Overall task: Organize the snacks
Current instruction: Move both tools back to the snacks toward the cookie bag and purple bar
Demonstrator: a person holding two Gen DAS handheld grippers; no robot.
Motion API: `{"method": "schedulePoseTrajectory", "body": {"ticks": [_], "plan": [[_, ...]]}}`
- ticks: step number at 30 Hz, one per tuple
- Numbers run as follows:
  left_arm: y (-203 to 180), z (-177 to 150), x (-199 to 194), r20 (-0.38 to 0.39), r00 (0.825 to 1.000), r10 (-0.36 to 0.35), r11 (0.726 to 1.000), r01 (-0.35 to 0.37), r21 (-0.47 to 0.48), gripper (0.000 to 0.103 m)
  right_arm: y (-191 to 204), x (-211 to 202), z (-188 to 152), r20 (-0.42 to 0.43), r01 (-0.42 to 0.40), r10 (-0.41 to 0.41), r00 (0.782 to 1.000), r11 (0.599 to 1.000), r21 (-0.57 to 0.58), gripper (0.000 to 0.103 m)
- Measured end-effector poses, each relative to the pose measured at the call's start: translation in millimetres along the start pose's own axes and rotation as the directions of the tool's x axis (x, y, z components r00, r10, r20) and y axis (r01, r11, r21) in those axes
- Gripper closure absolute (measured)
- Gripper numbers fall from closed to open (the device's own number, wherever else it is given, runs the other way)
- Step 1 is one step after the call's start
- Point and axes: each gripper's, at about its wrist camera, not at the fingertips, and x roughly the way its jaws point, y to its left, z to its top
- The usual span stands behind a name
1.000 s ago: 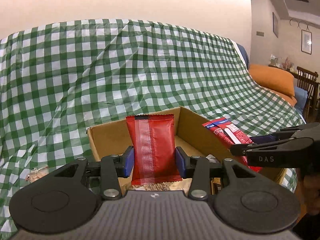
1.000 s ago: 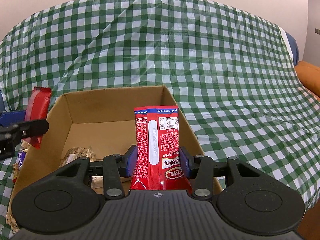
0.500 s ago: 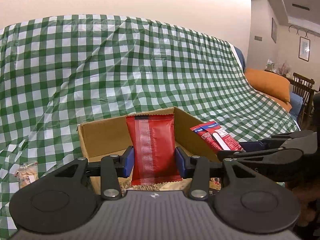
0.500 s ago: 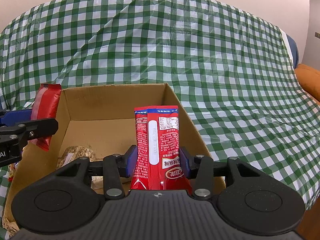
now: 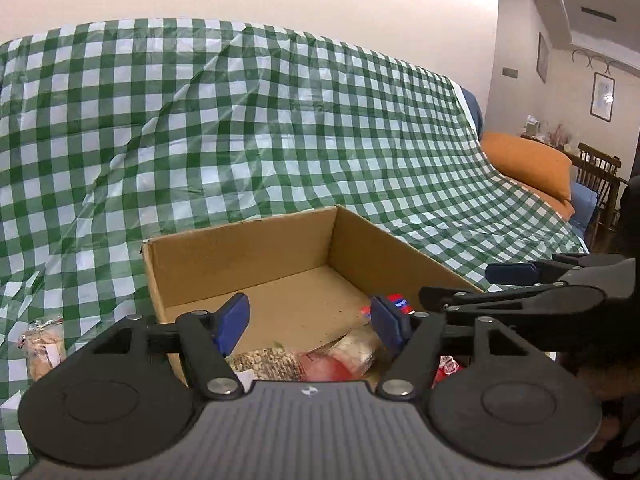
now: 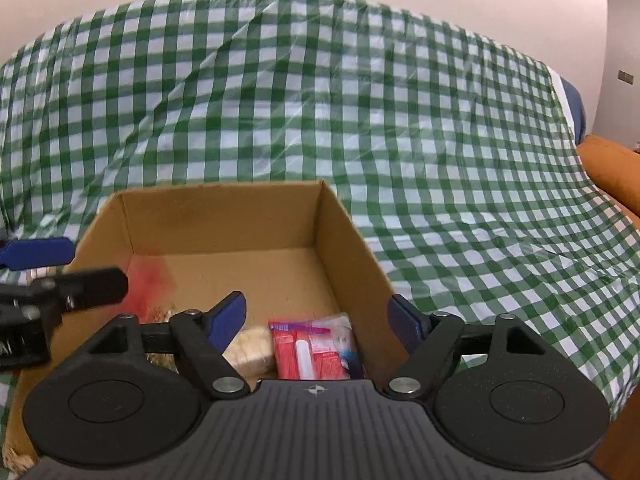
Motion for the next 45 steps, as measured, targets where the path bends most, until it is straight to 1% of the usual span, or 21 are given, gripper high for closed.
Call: {"method": "schedulePoseTrajectory", "body": {"ticks": [7, 8, 10, 12, 14, 15, 16, 18, 20, 22, 23, 24, 25, 27, 29, 31, 33, 38, 41, 43, 45], "plan": [[10.2, -1.5, -12.6, 0.027, 0.999, 0.027, 0.999, -0.027, -0.033, 0.032, 1.5, -2.5, 2.3, 0.039, 0.015, -0.017, 0.999, 0.999, 0.033, 0.024], [13.6, -2.2, -17.1, 0.034, 0.999, 0.031, 0.999, -0.029, -0.046, 0.034, 2.7, -2.5, 3.4, 0.048, 0.016, -0.018, 0.999, 0.999, 0.034, 0.024], [21.9, -3.6, -28.4, 0.041, 0.998, 0.039, 0.997, -0.036, -0.068, 0.042, 7.2, -5.2, 3.6, 0.068, 0.014, -0.016, 0.998, 0.999, 0.032, 0.024], [31.4, -3.1, -41.8, 0.037, 0.998, 0.047, 0.997, -0.045, -0.062, 0.046, 14.3, -11.0, 1.9, 0.09, 0.009, -0.012, 0.996, 1.0, 0.029, 0.026], [44.8, -1.6, -55.2, 0.029, 0.999, 0.038, 0.997, -0.036, -0.067, 0.051, 21.0, -18.0, 0.1, 0.115, -0.007, 0.004, 0.993, 1.0, 0.031, 0.033], [54.5, 0.1, -61.2, 0.009, 1.0, 0.019, 0.997, -0.019, -0.075, 0.061, 23.9, -21.4, -1.1, 0.124, -0.02, 0.015, 0.992, 0.999, 0.033, 0.041], [62.3, 1.4, -65.5, -0.004, 1.0, 0.015, 0.997, -0.015, -0.076, 0.07, 27.4, -25.2, -2.7, 0.13, -0.04, 0.035, 0.991, 0.999, 0.036, 0.052], [81.0, 3.8, -75.3, -0.014, 0.999, 0.042, 0.998, -0.043, -0.049, 0.075, 33.2, -29.9, -3.6, 0.142, -0.089, 0.082, 0.986, 0.995, 0.037, 0.063], [105.5, 0.5, -83.2, -0.001, 0.995, 0.097, 0.993, -0.097, -0.066, 0.077, 40.4, -35.8, -4.7, 0.163, -0.13, 0.123, 0.979, 0.991, 0.031, 0.068], [138.9, -17.2, -85.8, -0.009, 0.985, 0.174, 0.973, -0.174, -0.153, 0.077, 51.8, -42.6, -5.8, 0.184, -0.178, 0.171, 0.968, 0.984, 0.023, 0.069], [156.3, -27.3, -81.9, -0.073, 0.975, 0.211, 0.956, -0.221, -0.192, 0.078, 58.5, -45.5, -6.5, 0.193, -0.205, 0.199, 0.961, 0.979, 0.013, 0.069], [170.7, -31.0, -78.2, -0.147, 0.954, 0.262, 0.933, -0.289, -0.214, 0.086, 65.9, -48.4, -7.6, 0.201, -0.234, 0.23, 0.952, 0.972, -0.003, 0.069], [185.7, -34.2, -81.9, -0.167, 0.938, 0.302, 0.906, -0.337, -0.256, 0.087, 74.2, -51.0, -8.4, 0.209, -0.266, 0.265, 0.941, 0.964, -0.023, 0.069], [210.1, -38.4, -91.0, -0.163, 0.941, 0.298, 0.866, -0.338, -0.369, 0.087, 90.8, -55.8, -11.4, 0.215, -0.332, 0.338, 0.916, 0.941, -0.06, 0.069], [226.4, -44.1, -94.6, -0.181, 0.935, 0.304, 0.832, -0.354, -0.427, 0.087, 110.3, -58.1, -15.9, 0.209, -0.403, 0.414, 0.886, 0.91, -0.096, 0.069], [235.4, -45.5, -98.3, -0.19, 0.923, 0.334, 0.816, -0.385, -0.431, 0.087, 134.0, -60.3, -22.1, 0.187, -0.462, 0.479, 0.858, 0.878, -0.128, 0.07], [244.6, -46.1, -101.5, -0.182, 0.919, 0.351, 0.801, -0.395, -0.449, 0.087, 156.6, -58.7, -27.5, 0.156, -0.515, 0.533, 0.832, 0.845, -0.143, 0.07], [263.8, -48.1, -95.9, -0.201, 0.914, 0.352, 0.77, -0.404, -0.494, 0.087, 210.3, -50.0, -49.2, 0.063, -0.587, 0.61, 0.79, 0.782, -0.209, 0.071], [268.4, -50.4, -92.5, -0.212, 0.911, 0.353, 0.773, -0.412, -0.482, 0.087, 237.0, -35.5, -56.3, -0.003, -0.563, 0.58, 0.814, 0.789, -0.247, 0.071], [271.1, -50.7, -87.8, -0.217, 0.911, 0.349, 0.778, -0.411, -0.475, 0.087, 246.7, -21.8, -58.1, -0.027, -0.564, 0.577, 0.817, 0.787, -0.251, 0.071], [272.9, -52.1, -81.0, -0.222, 0.914, 0.339, 0.783, -0.405, -0.472, 0.087, 259.5, -6.2, -59.1, -0.072, -0.524, 0.525, 0.848, 0.809, -0.267, 0.071]]}}
